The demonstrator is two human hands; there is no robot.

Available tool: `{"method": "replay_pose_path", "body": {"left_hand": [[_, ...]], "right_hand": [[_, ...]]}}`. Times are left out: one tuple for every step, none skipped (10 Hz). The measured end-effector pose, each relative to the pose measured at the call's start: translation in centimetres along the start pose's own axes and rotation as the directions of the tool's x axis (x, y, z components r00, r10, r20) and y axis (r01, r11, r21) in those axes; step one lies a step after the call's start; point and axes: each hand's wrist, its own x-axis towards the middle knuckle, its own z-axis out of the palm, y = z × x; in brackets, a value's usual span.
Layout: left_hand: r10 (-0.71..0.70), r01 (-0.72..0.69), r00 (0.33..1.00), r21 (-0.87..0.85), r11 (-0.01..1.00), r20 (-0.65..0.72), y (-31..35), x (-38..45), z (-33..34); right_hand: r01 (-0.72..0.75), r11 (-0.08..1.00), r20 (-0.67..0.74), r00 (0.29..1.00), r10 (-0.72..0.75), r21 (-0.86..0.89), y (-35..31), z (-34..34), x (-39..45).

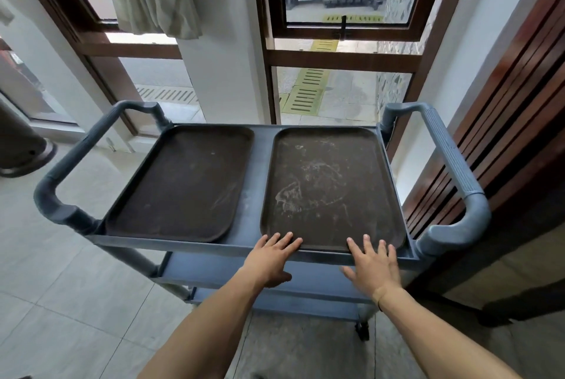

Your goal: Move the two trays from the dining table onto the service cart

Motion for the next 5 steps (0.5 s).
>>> {"method": "replay_pose_path", "body": {"left_hand": [[0.025,-0.024,0.999,-0.030,0.999,0.027,-0.8,-0.6,-0.5],[0.049,-0.049,0.998,-0.025,0.999,0.026,-3.1,-1.6,-0.9],[0.059,-0.059,0.998,-0.029,0.998,0.033,-5.0,-2.8,-0.9],[0.045,-0.045,0.999,-0.051,0.998,0.004,-8.5,-4.4,-0.7],[0.018,-0.021,0.999,-0.059,0.998,-0.045,-11.2,-5.5,-1.2]], "right_hand": [[-0.018,0.999,0.017,1.000,0.018,0.030,-0.8,-0.5,-0.2],[0.007,0.995,0.051,0.999,-0.012,0.098,-3.0,-1.3,-0.2],[0.019,0.992,0.081,0.996,-0.030,0.125,-5.1,-2.0,0.2],[0.046,0.987,0.109,0.992,-0.063,0.152,-8.9,-3.1,0.3],[0.089,0.982,0.094,0.990,-0.106,0.169,-11.8,-4.2,0.6]]}}
